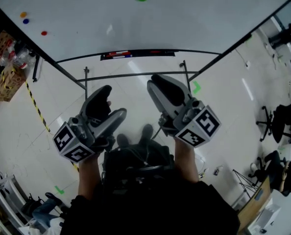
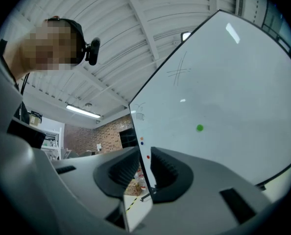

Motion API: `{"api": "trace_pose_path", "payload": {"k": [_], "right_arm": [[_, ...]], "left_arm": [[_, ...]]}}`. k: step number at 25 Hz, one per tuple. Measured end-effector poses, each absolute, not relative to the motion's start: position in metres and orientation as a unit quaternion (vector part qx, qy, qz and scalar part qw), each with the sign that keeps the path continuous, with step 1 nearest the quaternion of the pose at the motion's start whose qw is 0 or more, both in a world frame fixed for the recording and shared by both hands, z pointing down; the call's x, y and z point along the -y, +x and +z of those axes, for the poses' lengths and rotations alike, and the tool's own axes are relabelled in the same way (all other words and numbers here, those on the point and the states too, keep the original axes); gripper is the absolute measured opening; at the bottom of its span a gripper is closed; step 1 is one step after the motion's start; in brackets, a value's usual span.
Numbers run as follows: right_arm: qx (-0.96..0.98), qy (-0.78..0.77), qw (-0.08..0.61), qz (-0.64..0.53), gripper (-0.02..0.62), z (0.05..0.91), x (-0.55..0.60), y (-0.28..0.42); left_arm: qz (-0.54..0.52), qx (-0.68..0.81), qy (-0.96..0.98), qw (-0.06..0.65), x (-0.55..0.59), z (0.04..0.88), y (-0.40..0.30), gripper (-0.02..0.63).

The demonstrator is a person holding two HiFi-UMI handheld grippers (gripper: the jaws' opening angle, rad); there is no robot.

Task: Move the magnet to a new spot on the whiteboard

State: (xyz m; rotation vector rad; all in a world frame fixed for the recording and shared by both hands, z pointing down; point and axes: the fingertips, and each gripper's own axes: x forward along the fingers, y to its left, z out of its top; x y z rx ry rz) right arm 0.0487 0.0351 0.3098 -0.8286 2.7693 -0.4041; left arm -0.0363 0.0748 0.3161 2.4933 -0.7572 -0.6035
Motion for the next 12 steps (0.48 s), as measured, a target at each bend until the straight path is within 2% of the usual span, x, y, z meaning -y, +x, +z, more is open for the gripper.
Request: {"api": "trace_pose_path", "payload": {"k": [12], "right_arm": [[-0.927, -0.343, 0.069, -0.135, 0.089, 0.328, -0.077, 0.004]], "left_arm": [[-0.257, 0.216, 0.902, 0.270, -0.099, 0.343, -0.088, 0.337]]}}
